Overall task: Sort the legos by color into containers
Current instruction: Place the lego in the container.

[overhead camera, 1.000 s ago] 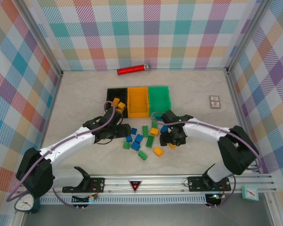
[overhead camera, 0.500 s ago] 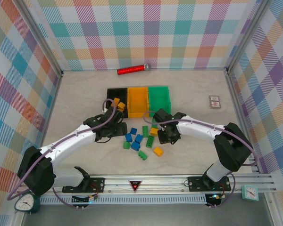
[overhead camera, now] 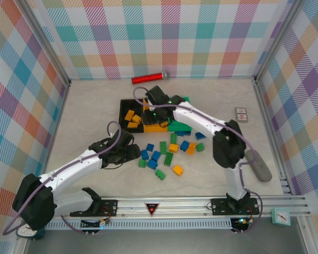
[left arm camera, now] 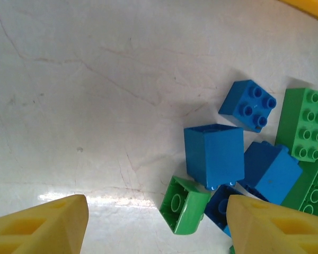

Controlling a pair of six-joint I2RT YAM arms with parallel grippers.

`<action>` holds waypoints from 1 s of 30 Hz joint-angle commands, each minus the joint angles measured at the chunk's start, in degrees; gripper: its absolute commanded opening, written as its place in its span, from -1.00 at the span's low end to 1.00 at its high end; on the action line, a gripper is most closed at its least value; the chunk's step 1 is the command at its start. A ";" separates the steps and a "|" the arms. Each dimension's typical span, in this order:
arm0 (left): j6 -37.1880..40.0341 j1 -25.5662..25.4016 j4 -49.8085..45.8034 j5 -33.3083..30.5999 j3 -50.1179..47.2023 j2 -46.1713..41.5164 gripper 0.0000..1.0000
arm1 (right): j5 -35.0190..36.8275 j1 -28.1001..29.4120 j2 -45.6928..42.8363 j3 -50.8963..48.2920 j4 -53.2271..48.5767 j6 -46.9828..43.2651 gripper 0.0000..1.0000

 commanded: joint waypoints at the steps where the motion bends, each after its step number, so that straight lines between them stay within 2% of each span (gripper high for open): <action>1: -3.43 0.37 0.38 2.39 -2.55 -2.41 0.38 | -1.78 0.00 7.72 13.28 -4.80 -2.86 -0.37; 6: -0.71 0.37 0.58 5.62 -3.28 -2.94 0.37 | 1.31 -0.16 21.84 35.75 -8.30 -5.90 -0.31; 8: 1.01 0.37 -0.07 7.38 -2.08 -1.18 0.38 | 2.07 -0.47 24.98 41.11 -8.50 -5.61 -0.12; 11: 2.32 -0.01 0.37 9.31 -1.06 0.20 0.37 | 2.08 -0.88 25.17 42.04 -7.59 -4.68 0.25; 13: 2.97 -0.40 1.72 10.05 -1.33 -0.07 0.38 | 2.13 -0.79 23.43 40.78 -7.64 -5.13 0.29; 17: 3.97 -0.76 5.29 11.86 -2.00 -1.05 0.41 | 1.89 -0.61 15.43 30.97 -5.19 -6.26 0.29; 24: 7.02 -2.13 9.28 15.00 0.39 2.43 0.42 | 3.33 -0.52 -4.00 1.87 4.09 -5.76 0.30; 30: 5.73 -3.11 9.42 10.98 1.13 5.07 0.41 | 4.15 -0.47 -19.14 -22.36 8.19 -3.09 0.30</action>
